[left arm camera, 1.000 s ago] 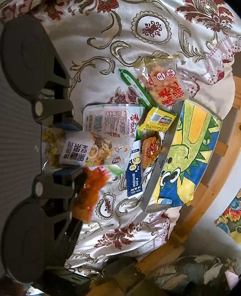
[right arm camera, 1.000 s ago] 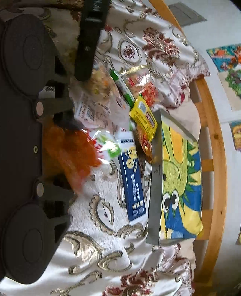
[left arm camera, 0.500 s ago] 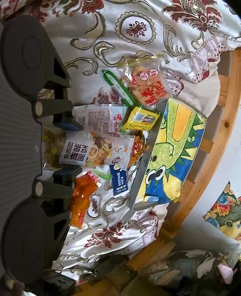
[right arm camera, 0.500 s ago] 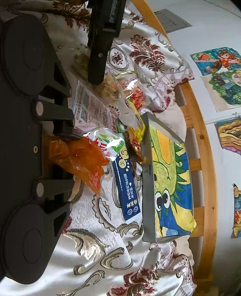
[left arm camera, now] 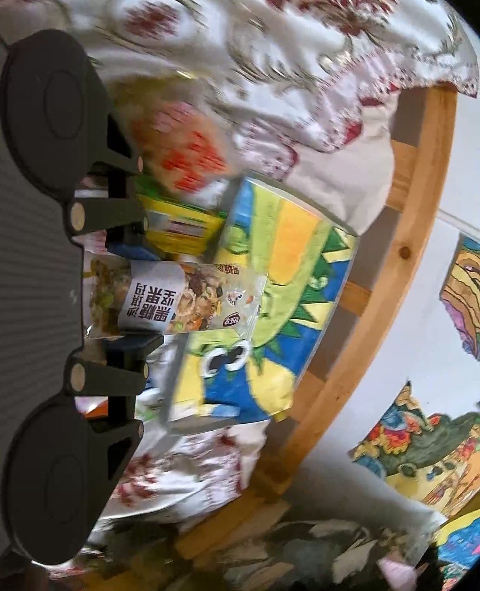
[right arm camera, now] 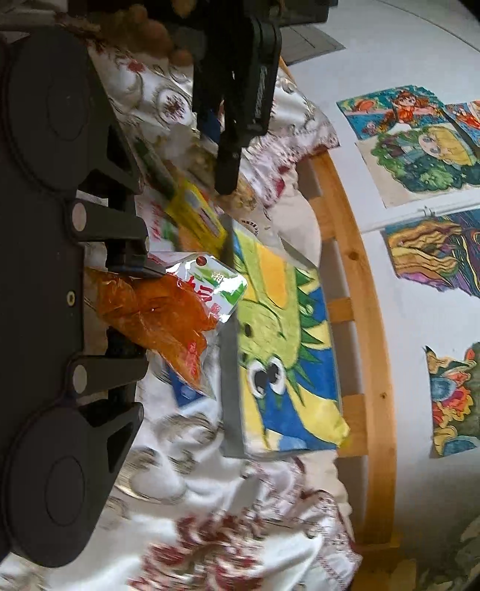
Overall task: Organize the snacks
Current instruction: 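Lower both held bags into the silver tray and open both grippers, then withdraw both open grippers from the tray back over the snacks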
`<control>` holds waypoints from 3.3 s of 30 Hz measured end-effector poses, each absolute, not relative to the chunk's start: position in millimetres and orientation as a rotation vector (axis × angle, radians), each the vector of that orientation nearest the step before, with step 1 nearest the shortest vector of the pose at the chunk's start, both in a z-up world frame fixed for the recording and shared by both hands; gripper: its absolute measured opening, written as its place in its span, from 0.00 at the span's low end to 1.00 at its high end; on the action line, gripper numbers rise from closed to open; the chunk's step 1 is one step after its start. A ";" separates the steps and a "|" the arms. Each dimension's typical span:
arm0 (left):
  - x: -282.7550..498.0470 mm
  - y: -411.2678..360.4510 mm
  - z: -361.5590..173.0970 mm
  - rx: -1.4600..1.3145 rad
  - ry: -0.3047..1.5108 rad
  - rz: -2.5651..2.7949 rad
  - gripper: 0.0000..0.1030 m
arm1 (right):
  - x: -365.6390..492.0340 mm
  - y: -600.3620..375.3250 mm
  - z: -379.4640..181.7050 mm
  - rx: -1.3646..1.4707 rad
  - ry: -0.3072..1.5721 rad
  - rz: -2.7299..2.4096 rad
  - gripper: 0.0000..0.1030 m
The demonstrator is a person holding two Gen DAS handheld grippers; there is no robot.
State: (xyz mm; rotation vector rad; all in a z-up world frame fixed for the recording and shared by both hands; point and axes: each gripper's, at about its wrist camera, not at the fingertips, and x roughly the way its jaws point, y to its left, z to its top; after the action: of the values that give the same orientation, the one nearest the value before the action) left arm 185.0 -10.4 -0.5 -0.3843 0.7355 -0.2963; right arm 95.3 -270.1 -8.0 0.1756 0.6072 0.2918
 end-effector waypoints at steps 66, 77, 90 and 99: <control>154.0 -28.5 32.6 -0.161 0.474 -0.108 0.99 | 123.9 -278.2 54.2 0.083 0.338 0.214 0.99; 92.7 5.7 35.0 -0.167 0.540 -0.115 1.00 | 69.5 -260.5 61.8 0.102 0.365 0.286 0.99; 59.5 25.1 25.4 -0.068 0.671 -0.081 1.00 | 44.0 -228.2 52.1 0.009 0.421 0.333 0.99; 65.5 27.7 10.7 -0.040 0.764 -0.058 0.99 | 42.3 -205.9 27.4 -0.024 0.554 0.363 0.99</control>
State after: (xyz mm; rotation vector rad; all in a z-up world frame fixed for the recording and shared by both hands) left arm 65.5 27.7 10.7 -0.0403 0.7640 -0.0581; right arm 42.3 -205.9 27.4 -0.0244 0.5543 0.3634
